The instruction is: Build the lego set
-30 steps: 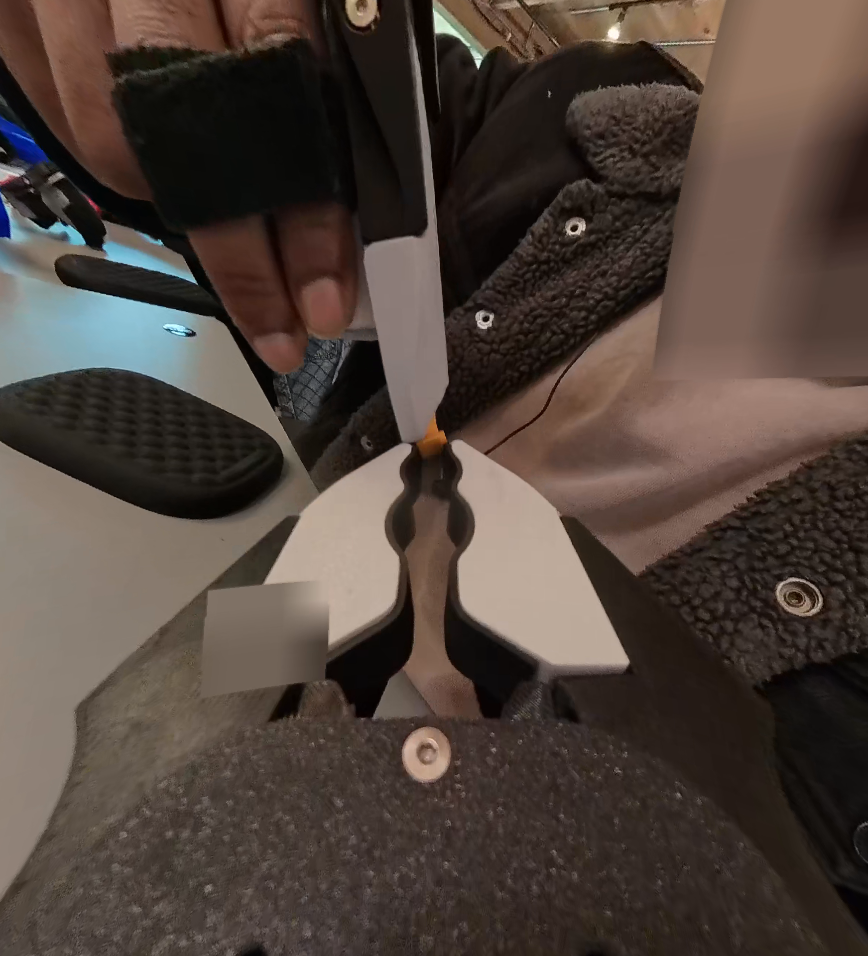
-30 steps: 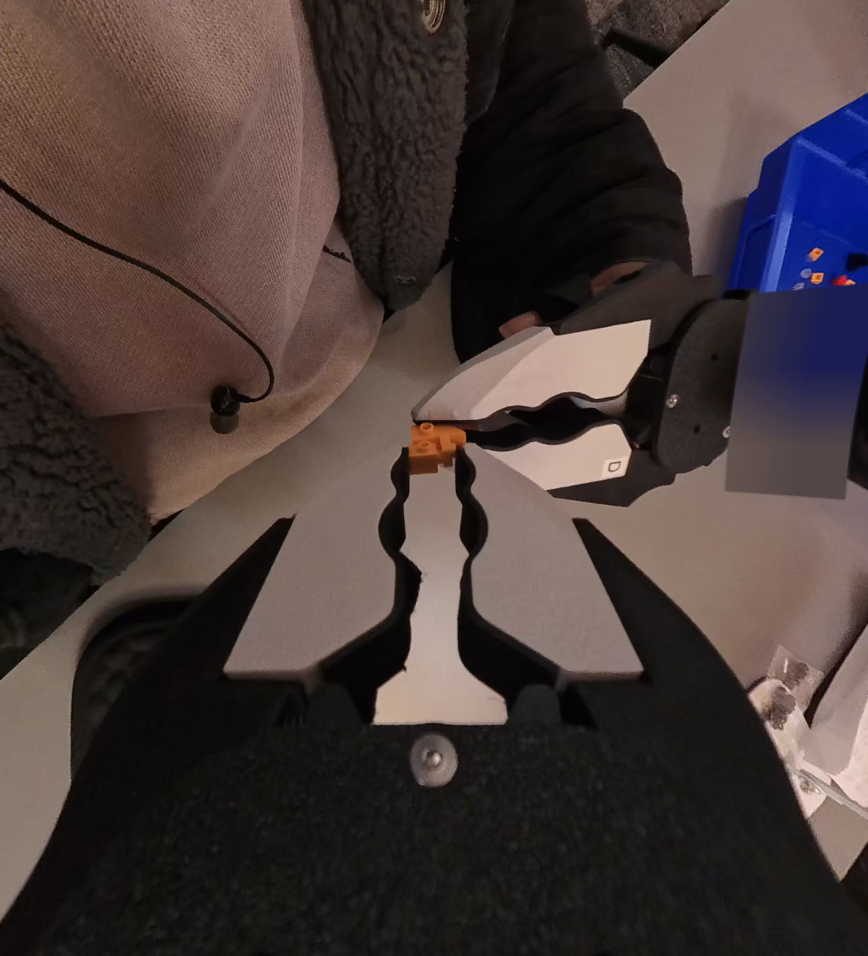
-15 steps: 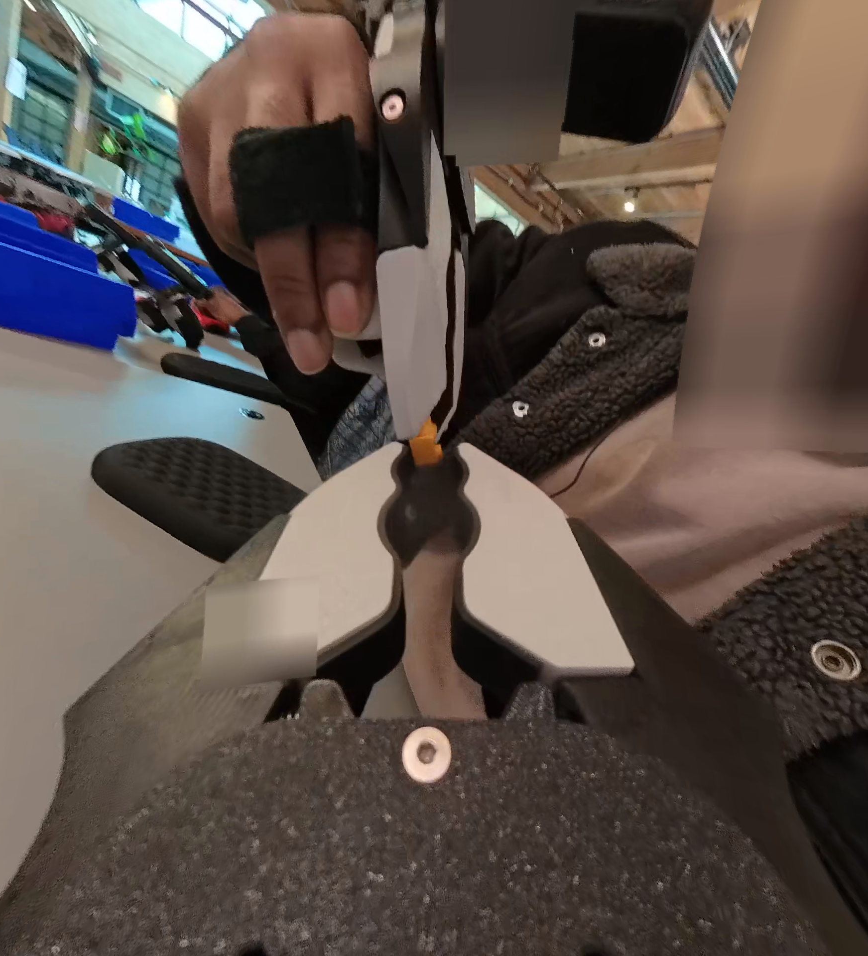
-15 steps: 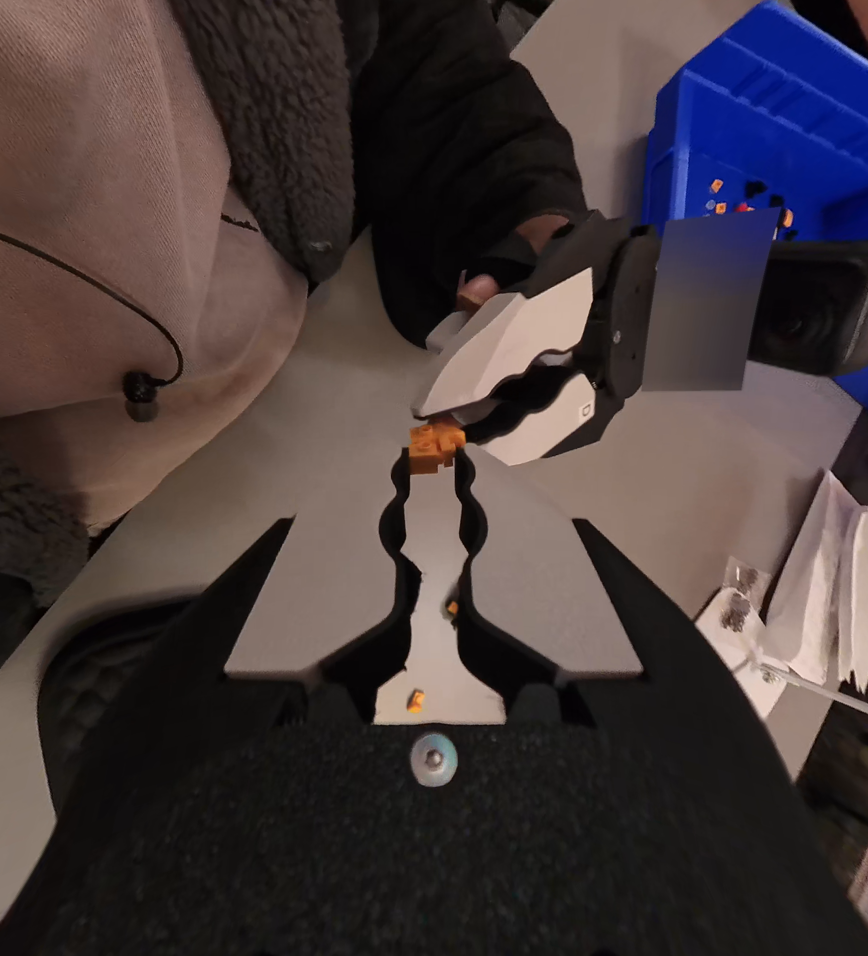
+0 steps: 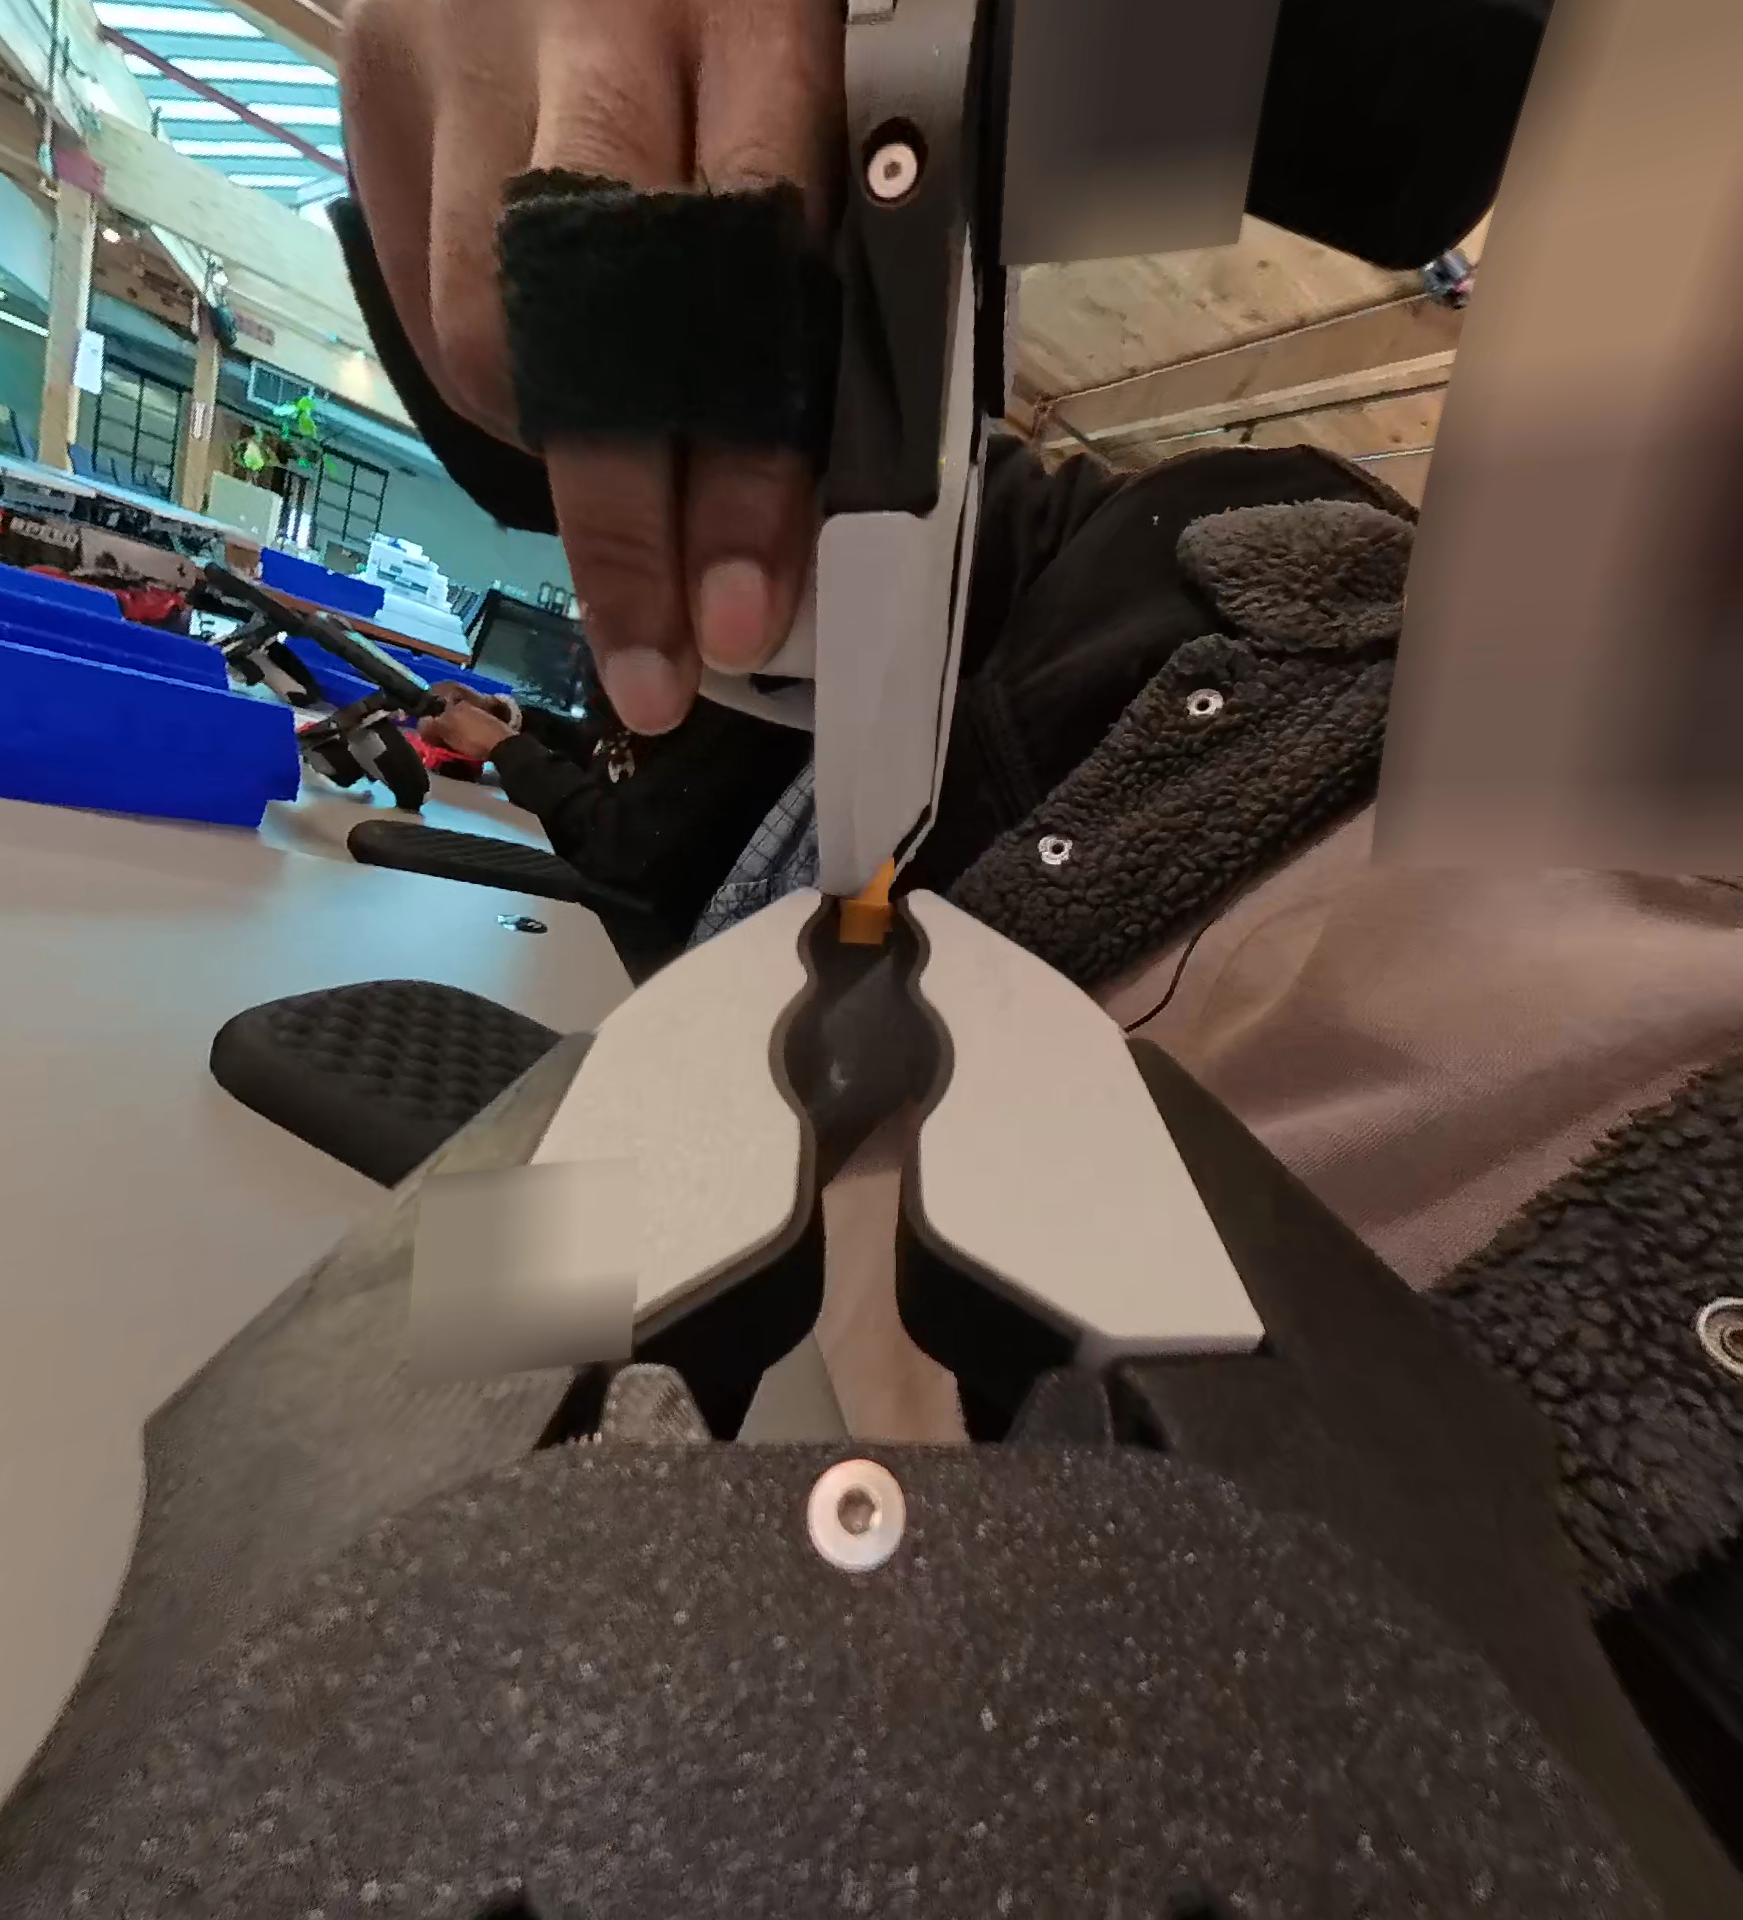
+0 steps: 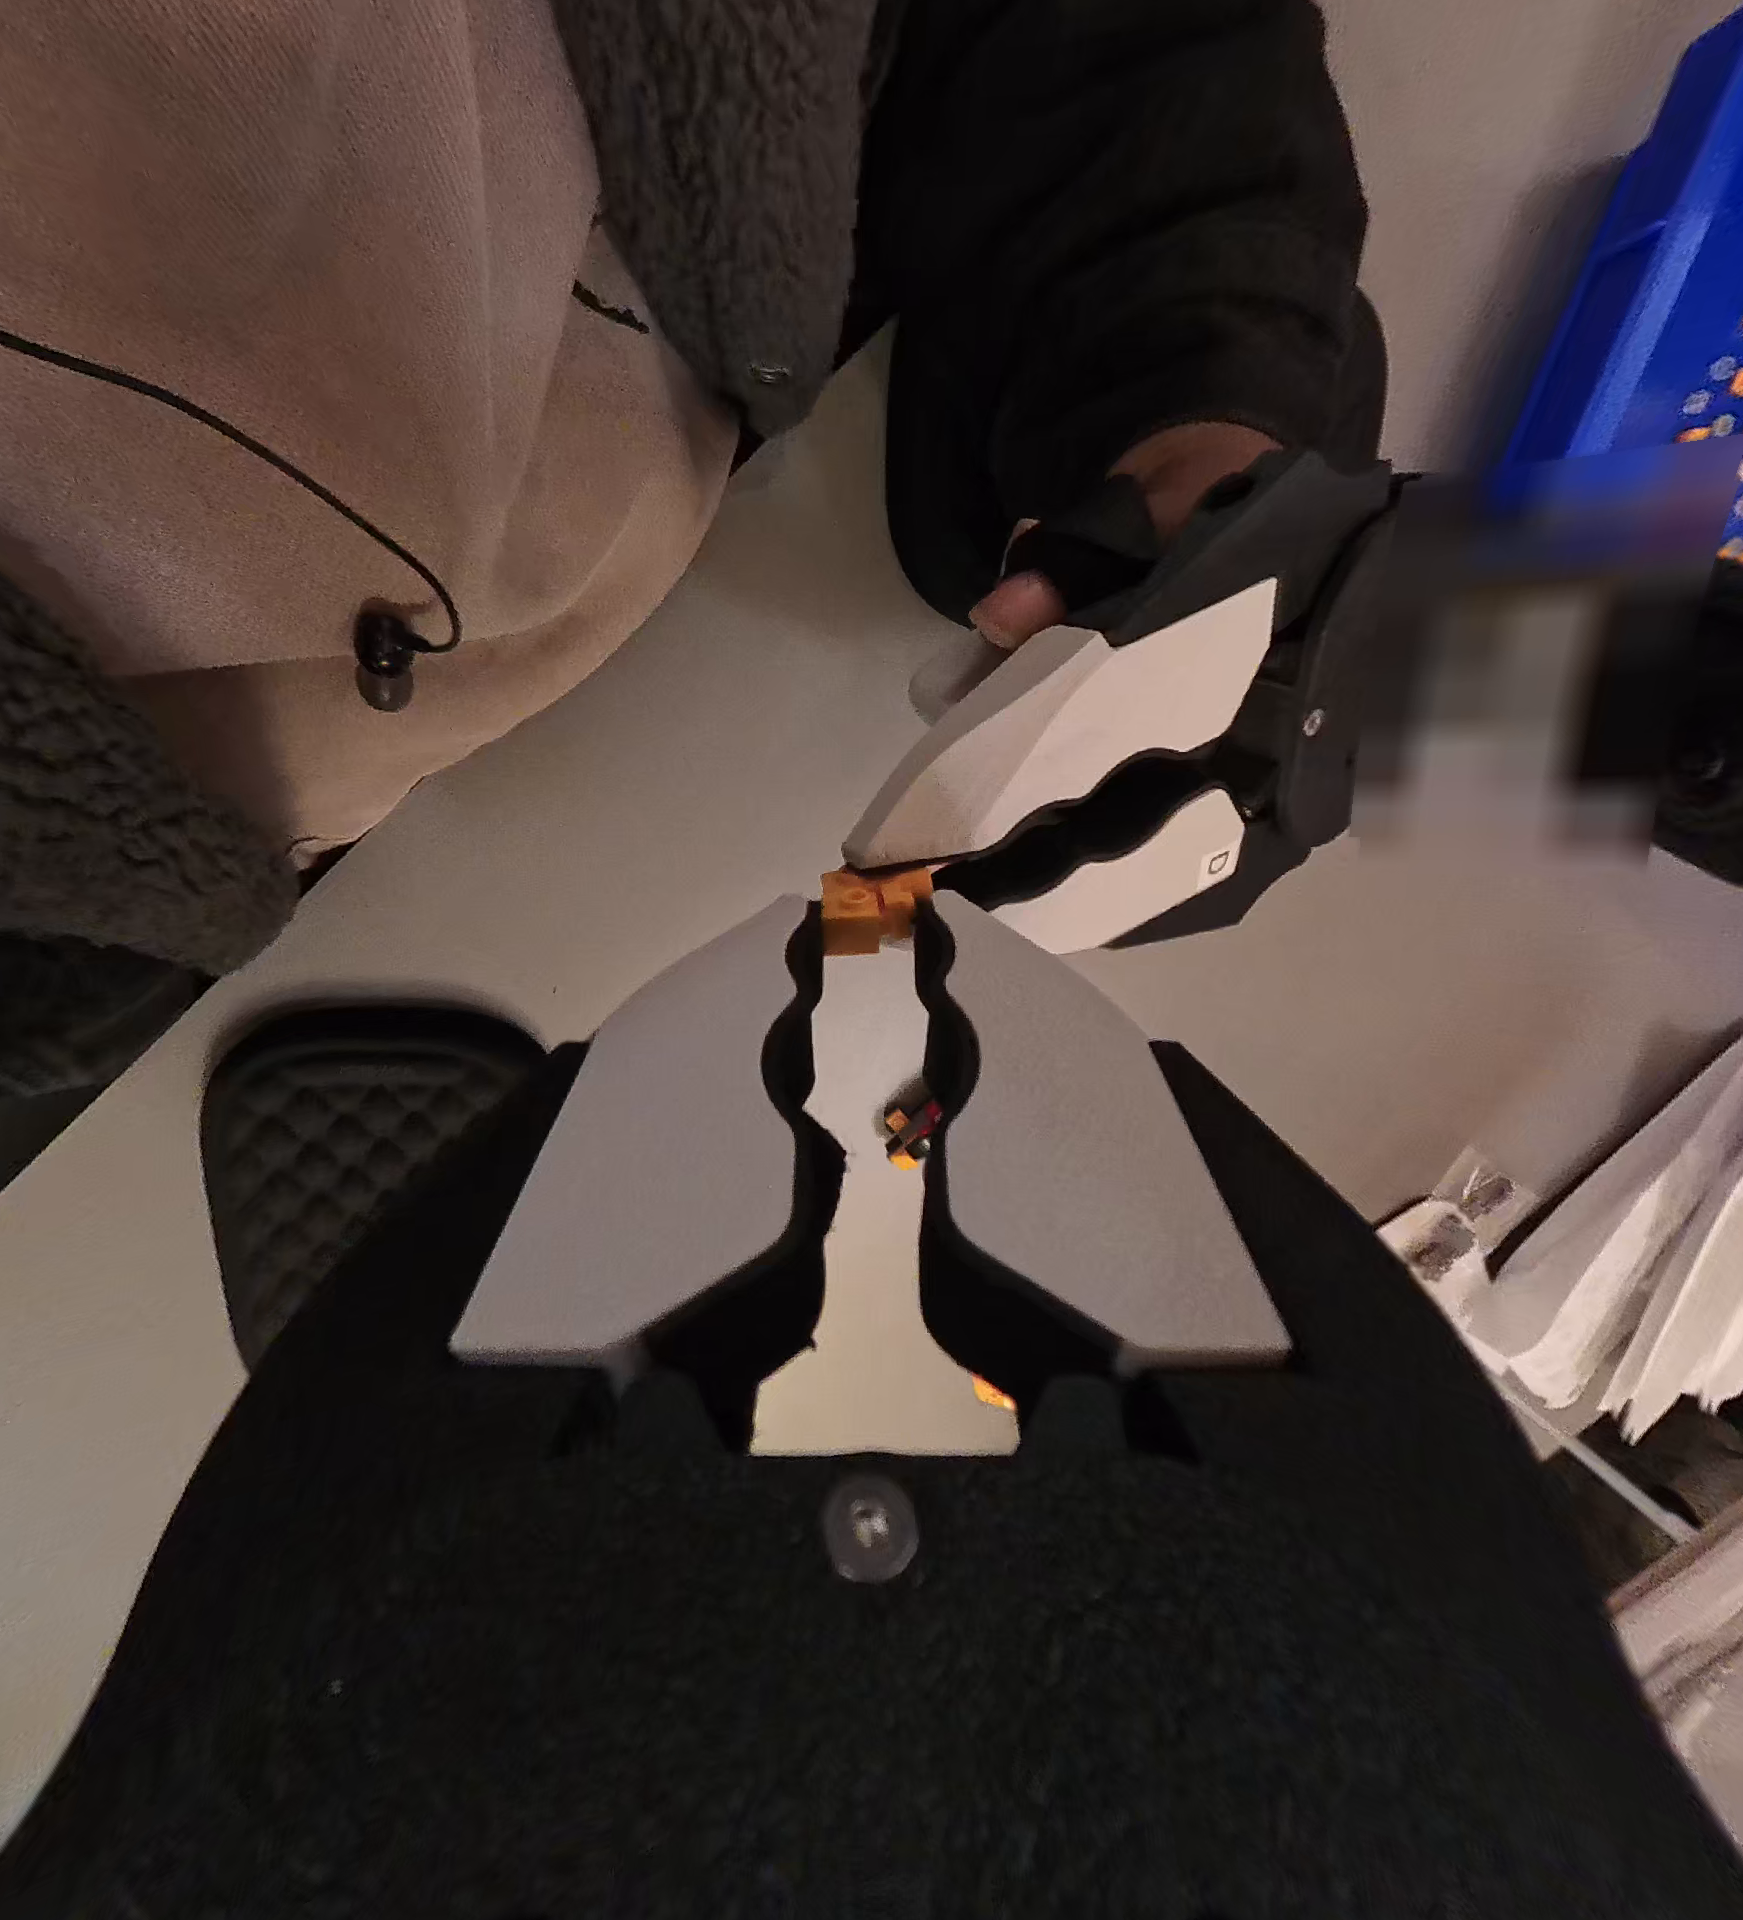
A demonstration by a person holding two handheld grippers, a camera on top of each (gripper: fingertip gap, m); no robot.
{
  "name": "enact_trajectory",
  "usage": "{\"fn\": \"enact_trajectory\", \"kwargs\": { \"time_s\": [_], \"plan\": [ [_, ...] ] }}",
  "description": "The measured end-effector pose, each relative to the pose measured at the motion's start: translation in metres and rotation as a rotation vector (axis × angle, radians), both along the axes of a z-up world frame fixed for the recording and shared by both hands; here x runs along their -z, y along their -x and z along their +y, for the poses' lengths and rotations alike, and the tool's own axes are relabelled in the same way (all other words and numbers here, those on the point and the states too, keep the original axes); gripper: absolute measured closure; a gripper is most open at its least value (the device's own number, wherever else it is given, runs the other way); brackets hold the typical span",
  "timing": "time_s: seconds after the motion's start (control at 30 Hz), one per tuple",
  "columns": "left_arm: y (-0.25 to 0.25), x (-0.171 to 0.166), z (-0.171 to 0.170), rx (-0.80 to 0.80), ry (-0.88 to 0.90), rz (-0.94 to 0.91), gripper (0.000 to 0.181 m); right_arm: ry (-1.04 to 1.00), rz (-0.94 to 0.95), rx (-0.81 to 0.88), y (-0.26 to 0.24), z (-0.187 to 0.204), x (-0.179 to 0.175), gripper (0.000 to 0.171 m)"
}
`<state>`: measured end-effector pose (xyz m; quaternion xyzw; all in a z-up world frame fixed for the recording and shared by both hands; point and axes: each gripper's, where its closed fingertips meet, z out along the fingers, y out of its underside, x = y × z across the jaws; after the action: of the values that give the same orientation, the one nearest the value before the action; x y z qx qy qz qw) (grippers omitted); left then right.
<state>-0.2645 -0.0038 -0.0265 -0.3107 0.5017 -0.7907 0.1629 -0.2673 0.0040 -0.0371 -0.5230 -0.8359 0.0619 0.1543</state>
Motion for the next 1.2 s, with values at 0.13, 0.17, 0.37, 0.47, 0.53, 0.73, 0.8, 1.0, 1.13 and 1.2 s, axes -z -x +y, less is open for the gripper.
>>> {"fn": "enact_trajectory", "kwargs": {
  "time_s": [0.13, 0.17, 0.37, 0.47, 0.53, 0.73, 0.8, 1.0, 1.13, 1.2],
  "plan": [
    [0.010, -0.009, -0.002, 0.035, 0.018, -0.064, 0.172, 0.034, -0.044, -0.030, 0.009, -0.003, -0.009, 0.154],
    [0.012, -0.010, -0.004, 0.044, 0.018, -0.077, 0.172, 0.045, -0.055, -0.037, 0.012, -0.004, -0.010, 0.154],
    [0.021, -0.018, -0.005, 0.060, 0.023, -0.141, 0.172, 0.072, -0.094, -0.044, 0.021, -0.007, -0.017, 0.154],
    [0.023, -0.020, -0.005, 0.057, 0.027, -0.164, 0.172, 0.063, -0.093, -0.040, 0.023, -0.007, -0.020, 0.154],
    [0.024, -0.021, -0.006, 0.057, 0.025, -0.171, 0.172, 0.062, -0.092, -0.035, 0.023, -0.007, -0.021, 0.153],
    [0.025, -0.022, -0.006, 0.061, 0.025, -0.181, 0.172, 0.067, -0.076, -0.027, 0.024, -0.007, -0.023, 0.151],
    [0.026, -0.022, -0.007, 0.064, 0.023, -0.182, 0.172, 0.074, -0.070, -0.024, 0.025, -0.008, -0.024, 0.151],
    [0.027, -0.023, -0.007, 0.075, 0.029, -0.185, 0.172, 0.084, -0.057, -0.021, 0.025, -0.008, -0.023, 0.148],
    [0.029, -0.023, -0.009, 0.090, 0.029, -0.188, 0.172, 0.095, -0.050, -0.023, 0.023, -0.008, -0.023, 0.147],
    [0.030, -0.024, -0.010, 0.101, 0.032, -0.188, 0.172, 0.098, -0.049, -0.026, 0.022, -0.009, -0.023, 0.147]
  ]
}}
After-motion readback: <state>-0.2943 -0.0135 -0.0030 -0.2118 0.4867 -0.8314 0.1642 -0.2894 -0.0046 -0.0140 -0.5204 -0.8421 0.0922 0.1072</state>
